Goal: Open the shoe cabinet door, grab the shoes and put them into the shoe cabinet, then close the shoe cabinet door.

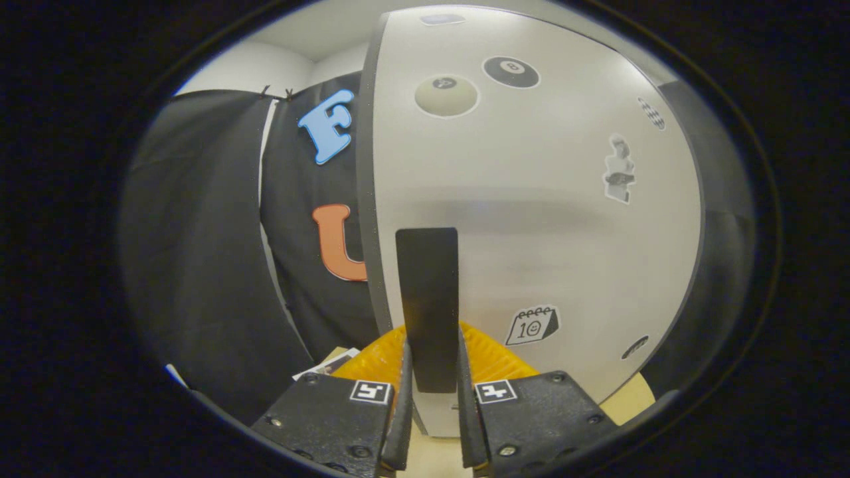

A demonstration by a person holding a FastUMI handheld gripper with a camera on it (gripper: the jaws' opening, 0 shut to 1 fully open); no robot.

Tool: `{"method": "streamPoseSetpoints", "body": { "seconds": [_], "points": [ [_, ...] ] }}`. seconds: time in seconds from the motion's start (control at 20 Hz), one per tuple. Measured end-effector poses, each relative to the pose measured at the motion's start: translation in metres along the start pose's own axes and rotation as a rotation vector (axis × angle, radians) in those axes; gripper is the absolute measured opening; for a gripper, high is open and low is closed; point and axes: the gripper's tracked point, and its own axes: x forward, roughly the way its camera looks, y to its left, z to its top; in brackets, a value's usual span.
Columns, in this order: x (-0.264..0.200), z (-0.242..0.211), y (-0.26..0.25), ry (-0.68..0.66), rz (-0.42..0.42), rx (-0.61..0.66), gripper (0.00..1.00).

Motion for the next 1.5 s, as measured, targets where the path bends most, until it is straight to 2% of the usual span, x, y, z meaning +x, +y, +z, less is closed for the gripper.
{"method": "streamPoseSetpoints", "body": {
  "seconds": [0.35, 0.6, 0.9, 1.15, 1.3, 1.5],
  "points": [
    [-0.042, -0.01, -0.009, 0.011, 0.118, -0.019, 0.28],
    [-0.077, -0.015, -0.027, 0.018, 0.133, -0.005, 0.26],
    [-0.103, -0.018, -0.054, 0.007, 0.052, 0.025, 0.24],
    [-0.122, -0.019, -0.085, -0.008, -0.081, 0.03, 0.19],
    [-0.133, -0.02, -0.111, -0.012, -0.168, 0.034, 0.1],
    [-0.142, -0.016, -0.149, -0.011, -0.279, 0.032, 0.04]
  ]
}}
